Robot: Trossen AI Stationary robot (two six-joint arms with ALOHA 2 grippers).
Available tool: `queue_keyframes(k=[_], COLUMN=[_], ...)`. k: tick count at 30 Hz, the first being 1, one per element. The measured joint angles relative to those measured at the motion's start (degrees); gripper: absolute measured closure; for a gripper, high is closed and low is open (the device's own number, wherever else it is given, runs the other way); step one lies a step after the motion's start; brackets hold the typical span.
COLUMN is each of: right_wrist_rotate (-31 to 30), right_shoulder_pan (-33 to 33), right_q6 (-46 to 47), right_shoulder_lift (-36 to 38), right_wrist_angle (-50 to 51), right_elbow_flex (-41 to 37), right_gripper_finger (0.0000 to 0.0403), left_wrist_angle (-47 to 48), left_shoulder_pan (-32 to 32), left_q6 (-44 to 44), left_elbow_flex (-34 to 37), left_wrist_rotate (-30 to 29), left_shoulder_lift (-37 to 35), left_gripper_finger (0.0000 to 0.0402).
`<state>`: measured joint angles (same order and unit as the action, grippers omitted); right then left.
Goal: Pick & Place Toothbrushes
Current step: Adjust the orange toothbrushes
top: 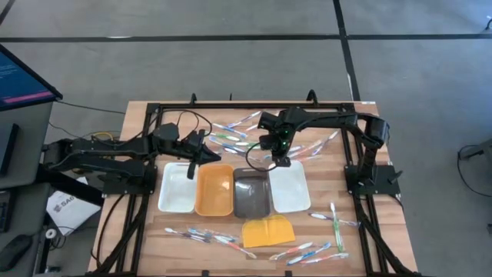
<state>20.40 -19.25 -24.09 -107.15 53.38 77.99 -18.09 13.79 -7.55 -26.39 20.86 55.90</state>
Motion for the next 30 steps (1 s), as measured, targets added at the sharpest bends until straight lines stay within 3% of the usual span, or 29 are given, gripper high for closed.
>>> queue_keyframes(k=[30], right_wrist_rotate=[-1.6], right_shoulder_pan=[-0.3], right_q6=[0.4], right_shoulder_lift=[0.0], right_wrist_angle=[-2.9], right_elbow_flex=[-7.3], right_gripper_finger=[0.0403], left_wrist_angle=[-0.4], left_shoulder_pan=[-1.5], left_q6=[0.0], left_elbow_flex=[0.0], left_wrist_rotate=[0.0], left_shoulder_lift=[0.0], left_gripper_finger=[0.0399])
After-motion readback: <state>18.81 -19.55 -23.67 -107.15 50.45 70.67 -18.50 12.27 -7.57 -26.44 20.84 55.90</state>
